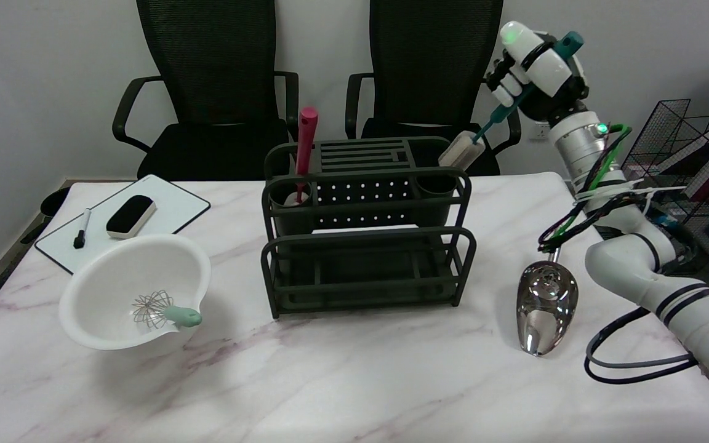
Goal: Pick up the blue sponge bottle brush.
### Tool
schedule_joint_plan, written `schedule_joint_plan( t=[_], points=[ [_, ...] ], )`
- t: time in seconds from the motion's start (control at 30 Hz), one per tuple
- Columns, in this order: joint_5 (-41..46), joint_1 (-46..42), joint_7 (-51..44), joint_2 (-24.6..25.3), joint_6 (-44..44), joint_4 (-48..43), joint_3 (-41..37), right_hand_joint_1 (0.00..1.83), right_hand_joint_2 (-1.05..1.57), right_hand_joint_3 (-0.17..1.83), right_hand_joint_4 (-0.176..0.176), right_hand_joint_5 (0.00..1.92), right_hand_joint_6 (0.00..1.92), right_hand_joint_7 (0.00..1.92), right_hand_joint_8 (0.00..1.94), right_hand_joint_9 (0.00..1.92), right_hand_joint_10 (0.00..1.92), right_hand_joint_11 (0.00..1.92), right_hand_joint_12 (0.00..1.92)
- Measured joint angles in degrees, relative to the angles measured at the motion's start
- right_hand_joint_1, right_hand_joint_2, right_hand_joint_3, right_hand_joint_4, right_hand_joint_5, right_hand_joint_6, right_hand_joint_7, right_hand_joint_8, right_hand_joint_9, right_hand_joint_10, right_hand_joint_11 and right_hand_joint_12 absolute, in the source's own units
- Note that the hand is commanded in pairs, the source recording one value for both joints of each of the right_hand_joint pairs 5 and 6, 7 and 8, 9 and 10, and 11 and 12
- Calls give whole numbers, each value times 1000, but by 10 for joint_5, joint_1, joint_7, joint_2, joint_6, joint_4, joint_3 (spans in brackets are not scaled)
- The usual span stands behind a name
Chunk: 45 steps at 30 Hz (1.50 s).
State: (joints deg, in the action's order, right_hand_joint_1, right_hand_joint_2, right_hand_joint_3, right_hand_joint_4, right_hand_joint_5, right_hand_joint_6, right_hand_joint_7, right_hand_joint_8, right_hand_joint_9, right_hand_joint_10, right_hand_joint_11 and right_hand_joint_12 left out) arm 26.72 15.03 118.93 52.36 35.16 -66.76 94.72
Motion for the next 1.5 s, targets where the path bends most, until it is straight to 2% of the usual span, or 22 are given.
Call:
schedule_joint_plan(
  t=[0.5, 0.67, 1.1, 1.5],
  points=[
    [4, -77, 1, 2, 4, -123, -106, 1141, 1571, 207, 0, 1920, 1920, 1920, 1920, 1920, 1920, 1920, 1920],
    [16, -111, 1, 7, 19, -162, -119, 1143, 1571, 192, 0, 1920, 1920, 1920, 1920, 1920, 1920, 1920, 1920],
    [35, -196, -3, 27, 63, -280, -87, 1135, 1571, 240, 0, 1920, 1920, 1920, 1920, 1920, 1920, 1920, 1920],
    [-4, -274, -25, 48, 103, -344, -25, 1132, 1571, 299, 0, 1920, 1920, 1920, 1920, 1920, 1920, 1920, 1920]
  ],
)
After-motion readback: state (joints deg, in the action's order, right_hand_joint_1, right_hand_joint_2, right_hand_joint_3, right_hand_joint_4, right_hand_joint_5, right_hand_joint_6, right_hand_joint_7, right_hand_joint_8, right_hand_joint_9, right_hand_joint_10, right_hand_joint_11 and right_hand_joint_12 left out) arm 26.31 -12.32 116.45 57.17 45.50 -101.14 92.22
